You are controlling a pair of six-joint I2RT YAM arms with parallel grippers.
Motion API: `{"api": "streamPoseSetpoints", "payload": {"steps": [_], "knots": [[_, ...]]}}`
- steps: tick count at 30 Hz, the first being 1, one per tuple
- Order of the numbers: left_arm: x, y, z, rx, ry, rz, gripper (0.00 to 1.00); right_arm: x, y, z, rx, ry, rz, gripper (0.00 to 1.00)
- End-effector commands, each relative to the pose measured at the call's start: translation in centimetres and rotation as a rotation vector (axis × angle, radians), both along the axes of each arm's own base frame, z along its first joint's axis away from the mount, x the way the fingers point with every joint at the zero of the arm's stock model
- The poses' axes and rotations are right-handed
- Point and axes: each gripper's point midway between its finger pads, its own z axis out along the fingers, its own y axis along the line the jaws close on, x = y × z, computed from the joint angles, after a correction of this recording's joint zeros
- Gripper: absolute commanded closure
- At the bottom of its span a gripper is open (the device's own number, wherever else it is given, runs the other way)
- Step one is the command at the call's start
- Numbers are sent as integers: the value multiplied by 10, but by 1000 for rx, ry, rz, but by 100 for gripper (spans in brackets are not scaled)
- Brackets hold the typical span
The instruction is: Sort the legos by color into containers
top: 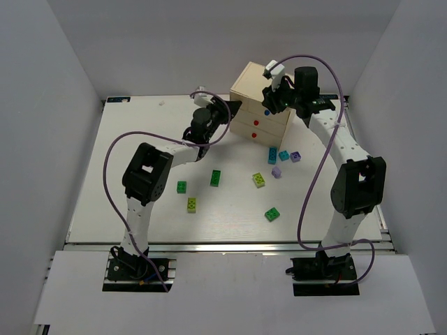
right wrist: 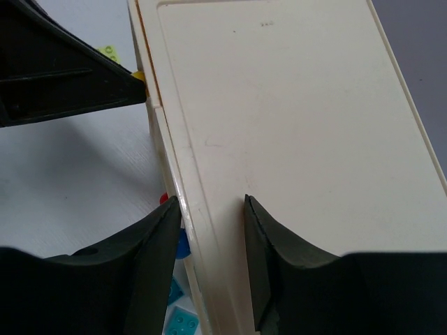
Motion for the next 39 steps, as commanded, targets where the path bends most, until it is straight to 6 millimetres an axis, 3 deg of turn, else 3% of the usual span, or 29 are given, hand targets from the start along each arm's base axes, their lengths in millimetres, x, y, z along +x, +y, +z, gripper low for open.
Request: {"api": "streamPoseSetpoints", "payload": {"steps": [1,3,14,23,27,28,30,36,39], "knots": [[-20,8,38,-13,-73,-26,87,-2,-7,-27,-16,103,-65,55],[-27,12,31,0,-60,-28,88,1,-12,-30,-23,106,-90,55],[-62,31,42,29,-91,-47,88,8,-23,-39,-40,123,-154,57],[-75,38,45,52,-94,-51,87,1,-19,-41,-34,140,-142,53],[-77,38,41,56,-84,-57,58,-4,-16,-37,-17,134,-111,30],[-78,38,42,57,-85,-57,46,-10,-12,-36,-7,139,-89,20],[-80,38,46,56,-95,-62,40,-14,-9,-32,9,131,-64,11],[-90,41,69,73,-139,-73,33,-27,-2,2,68,75,-24,11],[-99,48,85,102,-164,-64,30,-33,-6,33,85,9,-32,11]]}}
